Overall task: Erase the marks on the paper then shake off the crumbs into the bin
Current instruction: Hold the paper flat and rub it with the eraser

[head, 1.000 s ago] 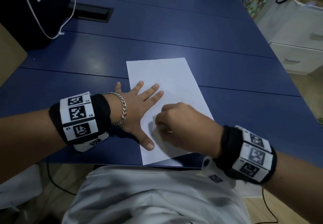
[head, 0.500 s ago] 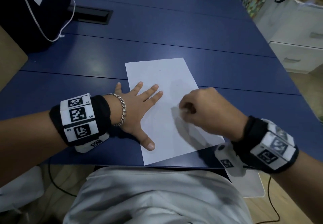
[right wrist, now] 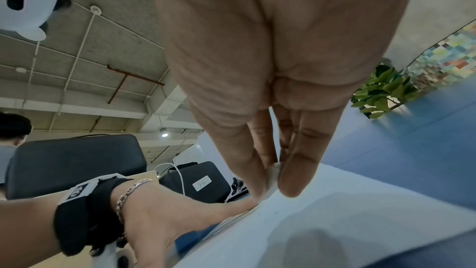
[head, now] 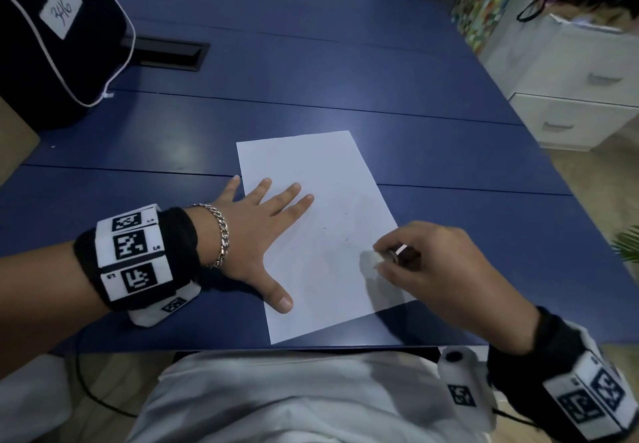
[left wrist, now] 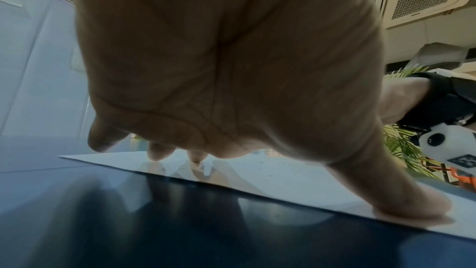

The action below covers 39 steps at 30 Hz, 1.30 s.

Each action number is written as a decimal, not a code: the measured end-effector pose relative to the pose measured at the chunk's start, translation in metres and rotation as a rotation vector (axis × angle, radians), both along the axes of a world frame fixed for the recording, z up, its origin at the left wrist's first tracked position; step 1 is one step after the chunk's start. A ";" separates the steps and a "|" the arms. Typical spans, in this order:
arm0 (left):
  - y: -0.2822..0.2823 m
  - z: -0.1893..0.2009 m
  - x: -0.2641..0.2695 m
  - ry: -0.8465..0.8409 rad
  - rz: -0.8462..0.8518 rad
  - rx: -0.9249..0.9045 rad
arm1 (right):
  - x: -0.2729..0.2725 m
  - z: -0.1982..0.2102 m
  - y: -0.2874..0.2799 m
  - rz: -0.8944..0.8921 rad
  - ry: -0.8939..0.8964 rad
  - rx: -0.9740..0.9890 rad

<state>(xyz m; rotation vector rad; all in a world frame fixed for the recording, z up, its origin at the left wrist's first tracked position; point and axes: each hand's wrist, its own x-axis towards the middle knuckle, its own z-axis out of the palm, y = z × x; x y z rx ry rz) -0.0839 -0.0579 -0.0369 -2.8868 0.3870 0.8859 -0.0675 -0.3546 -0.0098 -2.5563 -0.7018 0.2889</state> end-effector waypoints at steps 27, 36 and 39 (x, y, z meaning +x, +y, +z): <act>0.002 -0.002 -0.007 -0.001 0.050 -0.005 | 0.034 0.004 0.097 0.542 -0.106 -0.122; 0.000 -0.001 -0.006 0.016 0.074 0.005 | 0.031 0.003 0.100 0.772 -0.044 -0.215; -0.001 0.000 -0.005 0.023 0.072 0.026 | 0.047 0.002 0.105 0.639 -0.134 -0.231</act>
